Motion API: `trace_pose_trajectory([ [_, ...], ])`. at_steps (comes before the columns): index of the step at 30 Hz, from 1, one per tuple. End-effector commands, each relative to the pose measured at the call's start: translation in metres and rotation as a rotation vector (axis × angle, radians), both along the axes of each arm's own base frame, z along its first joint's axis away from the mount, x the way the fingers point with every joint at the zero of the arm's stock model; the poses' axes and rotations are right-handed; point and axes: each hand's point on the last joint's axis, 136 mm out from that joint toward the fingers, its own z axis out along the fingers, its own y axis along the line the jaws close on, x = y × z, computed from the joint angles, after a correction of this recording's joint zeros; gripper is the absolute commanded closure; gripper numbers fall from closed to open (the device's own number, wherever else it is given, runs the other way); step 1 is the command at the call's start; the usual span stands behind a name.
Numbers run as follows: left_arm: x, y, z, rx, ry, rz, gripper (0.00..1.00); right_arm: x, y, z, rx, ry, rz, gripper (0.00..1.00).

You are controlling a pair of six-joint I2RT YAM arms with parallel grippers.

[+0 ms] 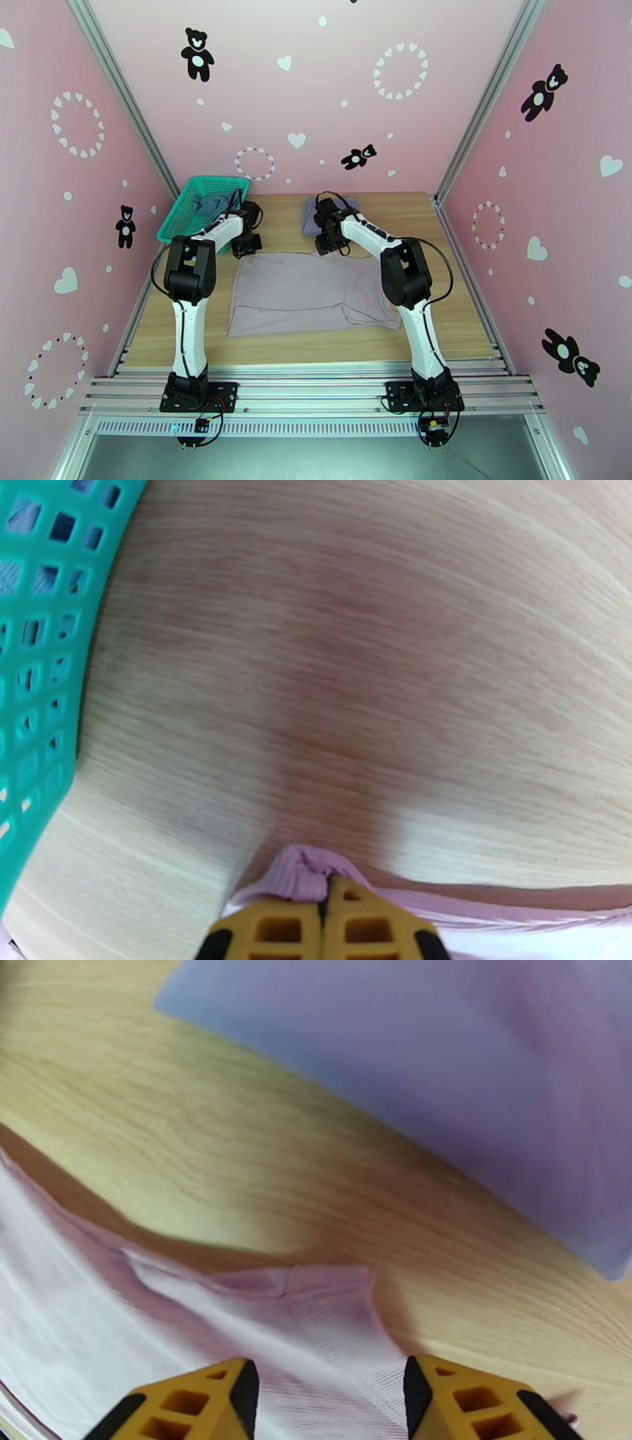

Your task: Fold and stack the mixed laundry pile

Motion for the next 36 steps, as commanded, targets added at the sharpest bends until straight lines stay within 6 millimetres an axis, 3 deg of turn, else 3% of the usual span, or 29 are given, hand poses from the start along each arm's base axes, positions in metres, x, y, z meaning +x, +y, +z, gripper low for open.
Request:
trace_pose_trajectory([
  [1,-0.012,-0.004,-0.008,-0.032,0.045,-0.02,1.0,0.0,-0.006,-0.02,-0.042,0.047,-0.002,0.47],
  [9,-0.01,-0.005,-0.008,-0.039,0.045,-0.024,1.0,-0.004,-0.009,-0.052,-0.058,0.11,-0.019,0.56],
  [12,-0.01,-0.007,-0.007,-0.044,0.041,-0.027,1.0,0.001,-0.012,-0.058,-0.058,0.117,-0.037,0.68],
  [15,-0.008,-0.012,-0.002,-0.072,0.025,-0.036,1.0,0.007,-0.015,-0.059,-0.06,0.108,-0.051,0.87],
  [19,-0.008,-0.014,0.015,-0.083,-0.02,-0.048,1.0,0.016,-0.018,-0.05,-0.062,0.081,-0.063,1.0],
  [25,-0.015,-0.008,0.053,-0.073,-0.107,-0.039,1.0,0.016,-0.022,-0.018,-0.053,0.018,-0.066,1.0],
  [30,-0.028,-0.004,0.073,-0.076,-0.164,-0.022,1.0,0.004,-0.024,0.009,0.005,-0.039,-0.064,1.0],
  [36,-0.044,-0.002,0.075,-0.083,-0.176,-0.018,1.0,-0.02,-0.031,0.02,0.046,-0.062,-0.059,1.0],
])
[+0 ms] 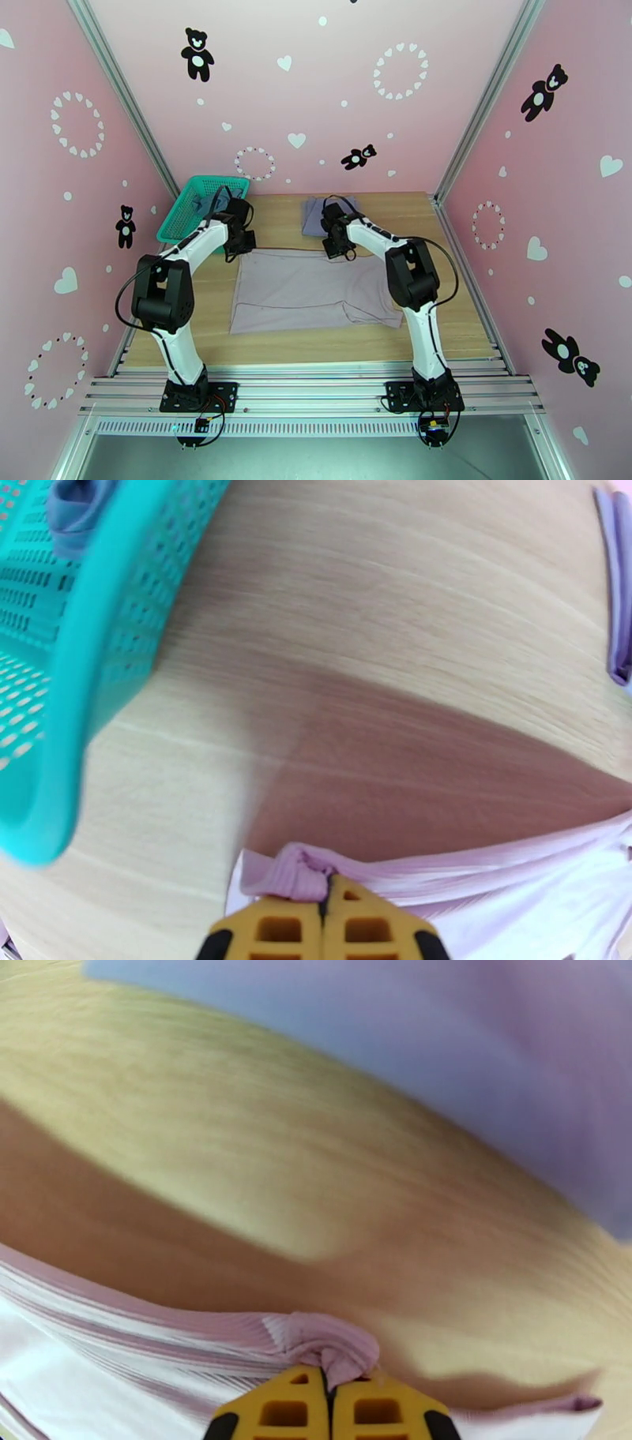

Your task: Fold and stack the mixed laundry pile

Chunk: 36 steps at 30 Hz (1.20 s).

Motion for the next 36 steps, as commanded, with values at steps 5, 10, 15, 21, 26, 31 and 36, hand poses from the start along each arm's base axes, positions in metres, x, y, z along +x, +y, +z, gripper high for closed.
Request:
trace_pose_trajectory([
  [5,-0.02,0.0,-0.008,0.001,0.002,0.012,1.0,-0.017,-0.006,0.032,0.076,-0.1,-0.015,1.0],
  [10,-0.031,-0.002,-0.012,0.008,0.007,0.01,1.0,-0.034,-0.005,0.037,0.099,-0.108,-0.003,1.0],
  [15,-0.039,-0.004,-0.013,0.021,0.006,0.006,1.0,-0.053,-0.003,0.032,0.097,-0.101,0.009,1.0],
  [21,-0.05,-0.003,-0.014,0.039,0.008,0.004,1.0,-0.076,-0.001,0.018,0.087,-0.09,0.012,1.0],
  [26,-0.059,0.001,-0.022,0.059,0.027,0.005,1.0,-0.091,-0.001,0.007,0.053,-0.075,0.017,0.99],
  [31,-0.071,0.002,-0.034,0.073,0.062,0.006,1.0,-0.099,-0.004,0.0,0.024,-0.066,0.01,0.76],
  [36,-0.083,-0.002,-0.033,0.075,0.069,-0.001,0.76,-0.106,-0.012,0.009,0.011,-0.073,-0.002,0.67],
])
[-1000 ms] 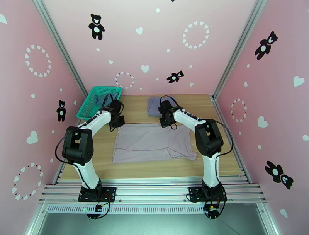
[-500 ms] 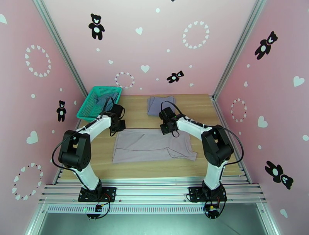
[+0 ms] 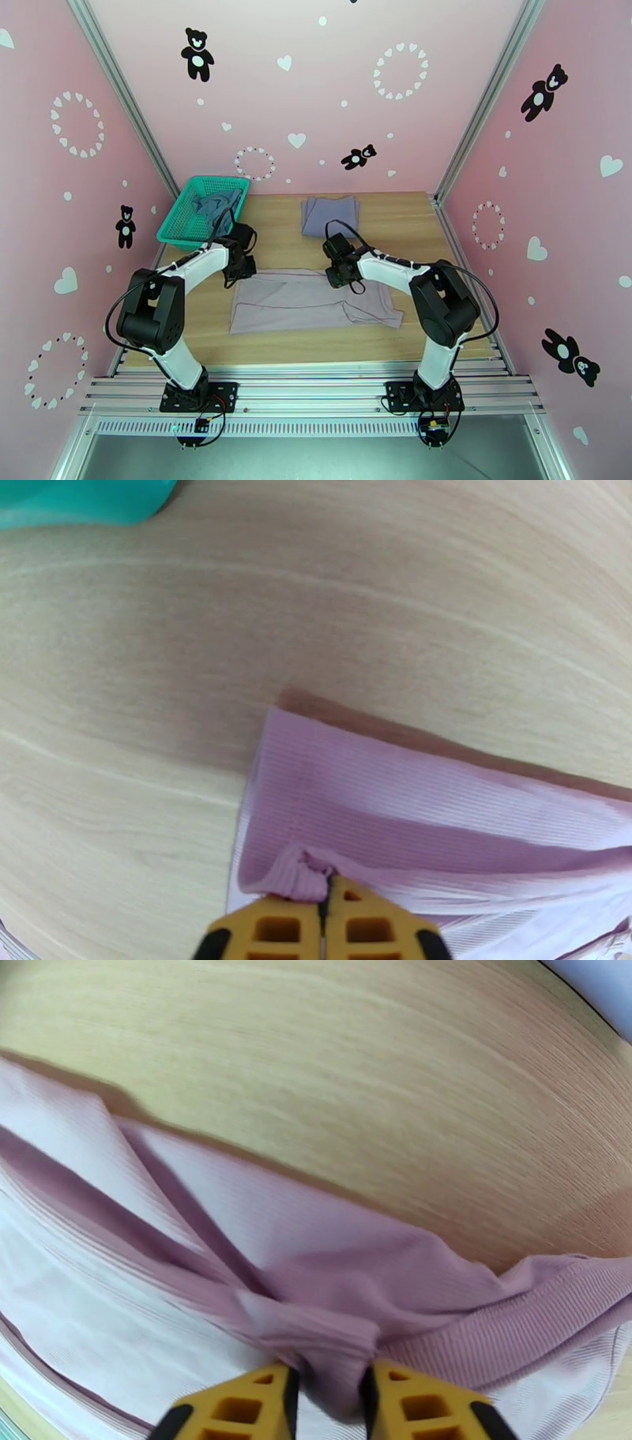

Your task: Fold and stack the mixed laundry pile

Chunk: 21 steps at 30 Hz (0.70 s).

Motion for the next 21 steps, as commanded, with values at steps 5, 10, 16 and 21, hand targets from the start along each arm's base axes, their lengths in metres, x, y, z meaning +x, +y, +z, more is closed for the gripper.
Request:
trace_pose_trajectory([
  [5,-0.022,0.002,0.015,0.026,-0.007,0.007,0.59,-0.012,-0.015,0.033,-0.002,-0.042,-0.047,0.65],
  [10,-0.03,0.006,0.022,0.03,-0.013,0.012,0.52,-0.011,-0.013,0.049,0.015,-0.048,-0.059,0.64],
  [16,-0.008,0.001,0.028,0.036,-0.032,0.021,0.69,0.011,0.01,0.049,0.037,-0.026,-0.035,0.82],
  [21,0.007,-0.008,0.008,0.031,0.018,0.02,0.86,0.016,0.024,0.025,0.047,0.043,-0.039,0.93],
])
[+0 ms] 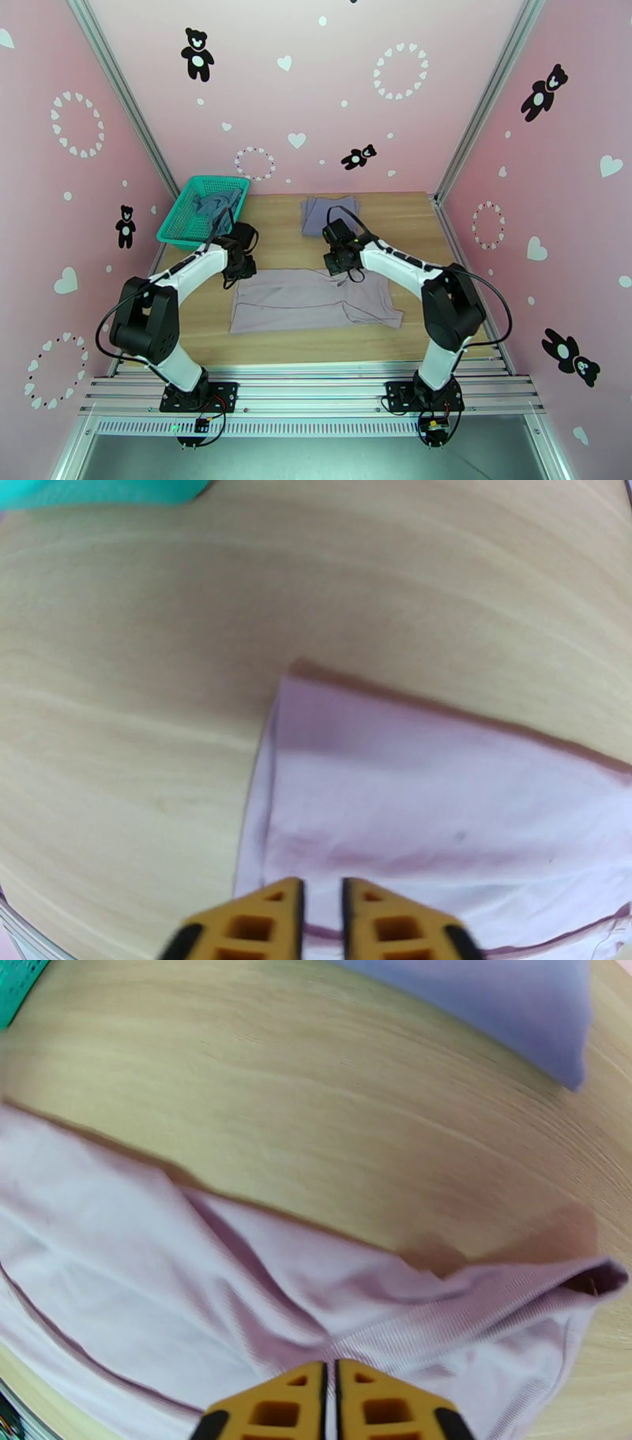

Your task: Fold and stack the mixed laundry pile

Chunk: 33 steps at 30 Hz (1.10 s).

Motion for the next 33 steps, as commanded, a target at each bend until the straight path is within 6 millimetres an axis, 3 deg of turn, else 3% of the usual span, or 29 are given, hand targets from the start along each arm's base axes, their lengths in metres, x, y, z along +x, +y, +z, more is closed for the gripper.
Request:
trace_pose_trajectory([
  [1,0.002,-0.002,-0.018,0.017,0.05,0.005,0.87,-0.013,0.003,-0.026,-0.008,0.097,-0.004,0.94],
  [5,-0.006,0.001,-0.039,0.032,0.105,0.021,0.89,-0.031,-0.003,-0.044,-0.001,0.135,-0.022,0.97],
  [10,-0.017,0.007,-0.051,0.058,0.139,0.043,0.9,-0.054,-0.018,-0.065,-0.01,0.174,-0.064,0.98],
  [17,-0.021,0.01,-0.061,0.077,0.166,0.054,0.9,-0.059,-0.028,-0.083,-0.049,0.195,-0.102,0.98],
  [21,-0.017,0.01,-0.045,0.07,0.128,0.06,0.86,-0.043,-0.023,-0.059,-0.058,0.149,-0.093,0.93],
  [25,-0.016,0.017,0.001,0.077,0.035,0.076,0.57,-0.034,-0.013,-0.011,-0.017,0.072,-0.064,0.84],
  [29,-0.018,0.023,0.027,0.056,-0.003,0.079,0.43,-0.051,-0.003,0.018,-0.008,0.045,-0.024,0.75],
  [33,-0.012,0.021,0.017,-0.02,0.019,0.088,0.42,-0.084,-0.002,0.017,-0.029,0.068,-0.045,0.69],
])
